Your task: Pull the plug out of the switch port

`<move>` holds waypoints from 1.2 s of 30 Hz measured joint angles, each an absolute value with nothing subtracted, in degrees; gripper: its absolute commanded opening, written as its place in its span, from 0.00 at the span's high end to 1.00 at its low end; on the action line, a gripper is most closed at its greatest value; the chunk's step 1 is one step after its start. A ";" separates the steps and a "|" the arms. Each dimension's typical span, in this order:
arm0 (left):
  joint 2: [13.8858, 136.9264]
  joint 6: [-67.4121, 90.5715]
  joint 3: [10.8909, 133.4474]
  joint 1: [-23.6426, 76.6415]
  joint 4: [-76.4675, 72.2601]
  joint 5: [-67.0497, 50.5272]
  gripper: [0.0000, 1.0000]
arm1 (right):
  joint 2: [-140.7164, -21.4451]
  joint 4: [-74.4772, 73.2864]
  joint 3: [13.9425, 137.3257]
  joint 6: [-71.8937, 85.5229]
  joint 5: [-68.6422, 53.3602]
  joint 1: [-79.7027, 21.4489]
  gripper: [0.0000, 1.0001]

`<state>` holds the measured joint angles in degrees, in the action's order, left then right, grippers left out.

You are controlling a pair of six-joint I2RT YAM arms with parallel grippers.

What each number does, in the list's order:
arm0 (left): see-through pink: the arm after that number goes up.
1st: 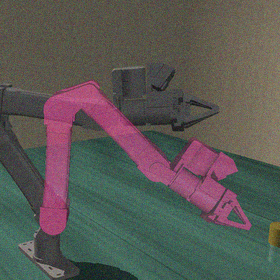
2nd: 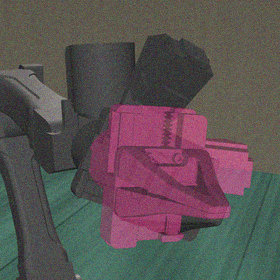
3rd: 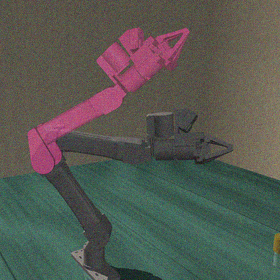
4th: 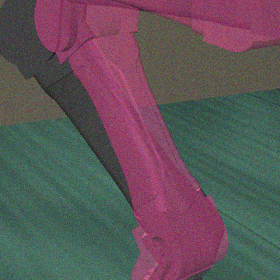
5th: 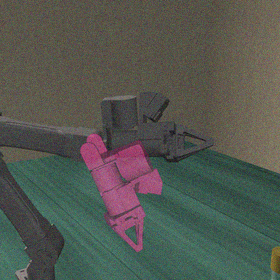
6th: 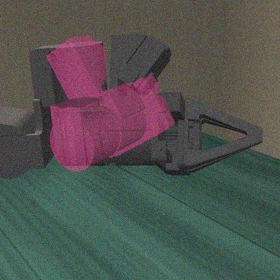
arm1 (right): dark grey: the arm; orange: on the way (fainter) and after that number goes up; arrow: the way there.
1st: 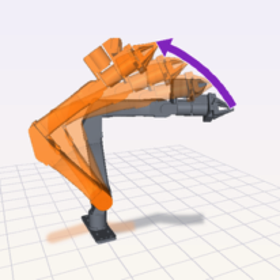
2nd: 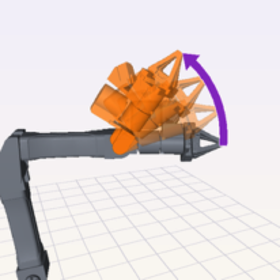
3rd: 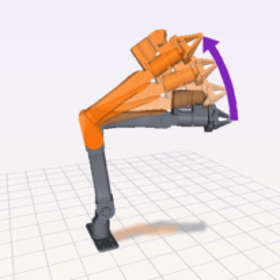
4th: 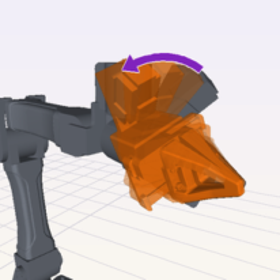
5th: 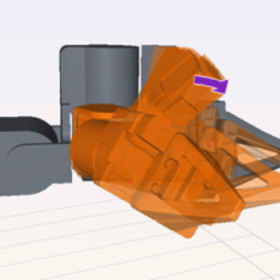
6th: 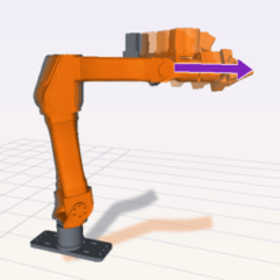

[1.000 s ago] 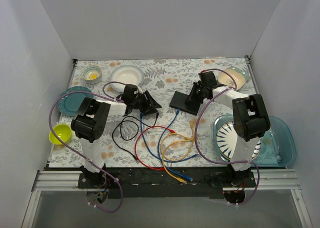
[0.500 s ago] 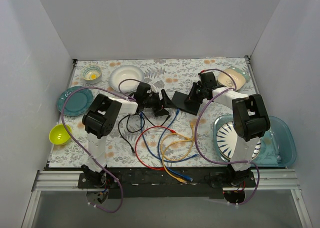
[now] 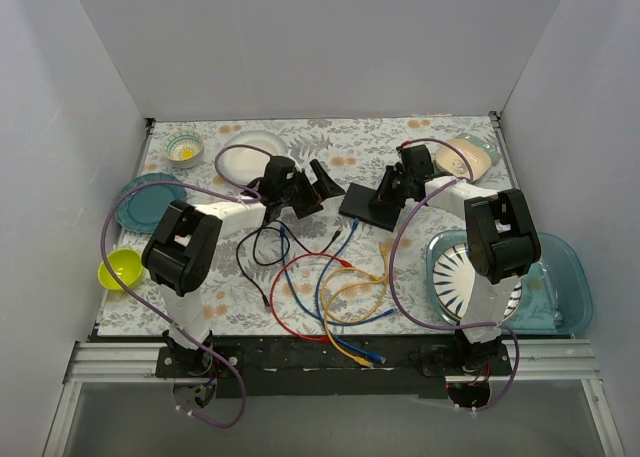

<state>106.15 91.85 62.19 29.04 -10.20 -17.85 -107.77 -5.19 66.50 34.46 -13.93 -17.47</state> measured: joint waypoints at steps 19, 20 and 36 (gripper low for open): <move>117.67 93.19 61.14 33.50 -19.16 -32.18 0.61 | -107.77 -4.82 66.30 34.33 -14.09 -17.47 0.86; 117.89 93.36 61.28 33.43 -19.25 -32.14 0.62 | -107.77 -4.80 66.30 34.33 -14.09 -17.47 0.86; 123.33 96.75 67.68 33.32 -20.62 -28.01 0.69 | -107.77 -4.32 66.08 34.33 -14.28 -17.47 0.87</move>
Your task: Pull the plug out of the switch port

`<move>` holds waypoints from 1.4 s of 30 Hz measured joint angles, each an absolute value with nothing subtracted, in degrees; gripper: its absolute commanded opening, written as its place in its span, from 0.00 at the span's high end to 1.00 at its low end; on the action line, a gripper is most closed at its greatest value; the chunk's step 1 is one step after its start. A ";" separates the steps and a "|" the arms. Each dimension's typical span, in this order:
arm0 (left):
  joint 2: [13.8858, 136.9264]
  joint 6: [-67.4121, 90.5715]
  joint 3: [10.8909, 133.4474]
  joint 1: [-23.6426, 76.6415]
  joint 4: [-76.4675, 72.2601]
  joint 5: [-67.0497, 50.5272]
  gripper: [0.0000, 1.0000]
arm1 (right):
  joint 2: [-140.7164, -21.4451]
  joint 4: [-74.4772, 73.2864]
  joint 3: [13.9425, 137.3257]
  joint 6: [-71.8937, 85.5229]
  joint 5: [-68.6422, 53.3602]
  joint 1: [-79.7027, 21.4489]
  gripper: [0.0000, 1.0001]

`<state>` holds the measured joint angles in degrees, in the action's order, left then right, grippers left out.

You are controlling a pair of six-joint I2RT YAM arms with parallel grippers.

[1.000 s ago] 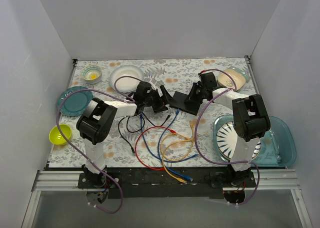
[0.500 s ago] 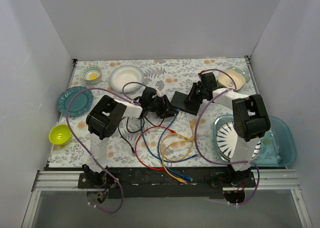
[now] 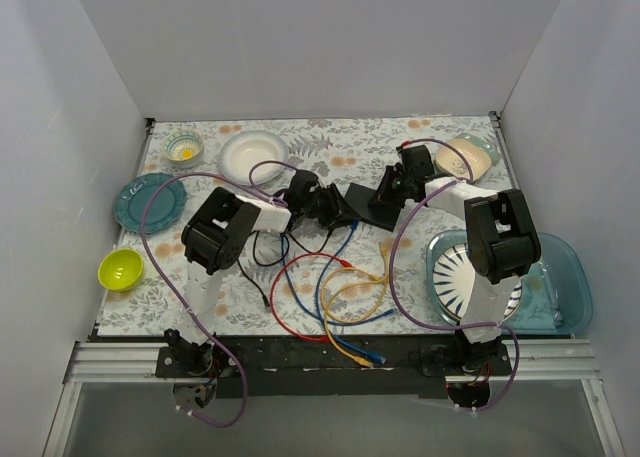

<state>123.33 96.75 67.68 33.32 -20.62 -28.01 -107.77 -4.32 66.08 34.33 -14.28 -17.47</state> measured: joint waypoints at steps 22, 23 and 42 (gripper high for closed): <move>123.90 93.76 69.78 33.21 -17.04 -29.17 0.70 | -107.72 -3.88 65.84 34.37 -14.37 -17.47 0.87; 123.94 93.60 69.78 33.17 -17.12 -29.34 0.70 | -107.72 -3.88 65.84 34.35 -14.37 -17.47 0.87; 124.46 90.56 70.30 33.08 -16.51 -30.39 0.90 | -107.74 -3.90 65.84 34.35 -14.39 -17.47 0.87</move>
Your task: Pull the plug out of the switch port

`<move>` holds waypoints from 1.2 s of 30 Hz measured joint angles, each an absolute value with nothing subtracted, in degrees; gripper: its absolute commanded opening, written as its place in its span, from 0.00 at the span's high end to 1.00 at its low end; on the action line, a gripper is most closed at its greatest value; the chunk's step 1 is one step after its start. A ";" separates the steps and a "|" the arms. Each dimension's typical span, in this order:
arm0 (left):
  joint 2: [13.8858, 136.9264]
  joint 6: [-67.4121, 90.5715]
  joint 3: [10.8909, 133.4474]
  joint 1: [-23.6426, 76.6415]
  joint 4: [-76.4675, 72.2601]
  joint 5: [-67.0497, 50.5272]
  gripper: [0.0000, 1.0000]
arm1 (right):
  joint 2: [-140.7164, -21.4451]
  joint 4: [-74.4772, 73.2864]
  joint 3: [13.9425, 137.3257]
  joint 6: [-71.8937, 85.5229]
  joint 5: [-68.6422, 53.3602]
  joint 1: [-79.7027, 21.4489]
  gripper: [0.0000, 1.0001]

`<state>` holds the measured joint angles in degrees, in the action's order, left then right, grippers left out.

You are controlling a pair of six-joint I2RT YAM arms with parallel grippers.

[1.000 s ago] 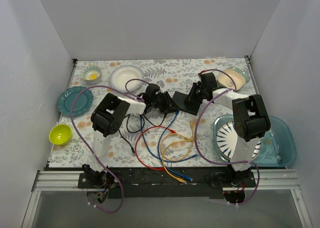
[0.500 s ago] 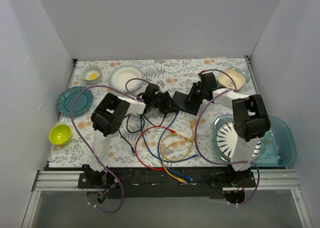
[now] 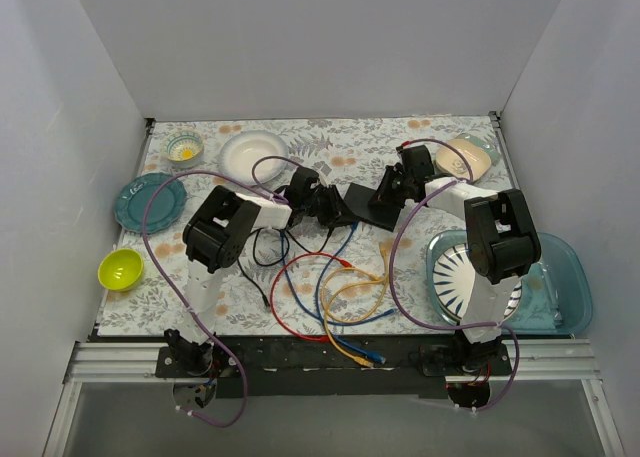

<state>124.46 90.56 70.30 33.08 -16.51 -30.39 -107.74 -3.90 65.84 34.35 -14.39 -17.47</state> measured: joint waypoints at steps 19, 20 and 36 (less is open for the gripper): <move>124.70 91.29 70.83 32.56 -15.55 -30.92 1.00 | -100.90 -10.52 62.37 31.27 -9.98 -25.54 0.87; 124.70 91.29 70.78 32.53 -15.68 -30.94 1.00 | -100.40 -10.79 61.82 31.05 -9.72 -26.83 0.87; 122.87 90.89 65.78 32.36 -20.69 -30.81 1.00 | -107.77 -16.91 67.53 30.94 -6.98 -27.29 0.88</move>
<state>122.87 90.89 65.78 32.36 -20.69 -30.81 -107.77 -16.91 67.53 30.94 -6.98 -27.29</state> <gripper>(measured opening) 0.141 0.119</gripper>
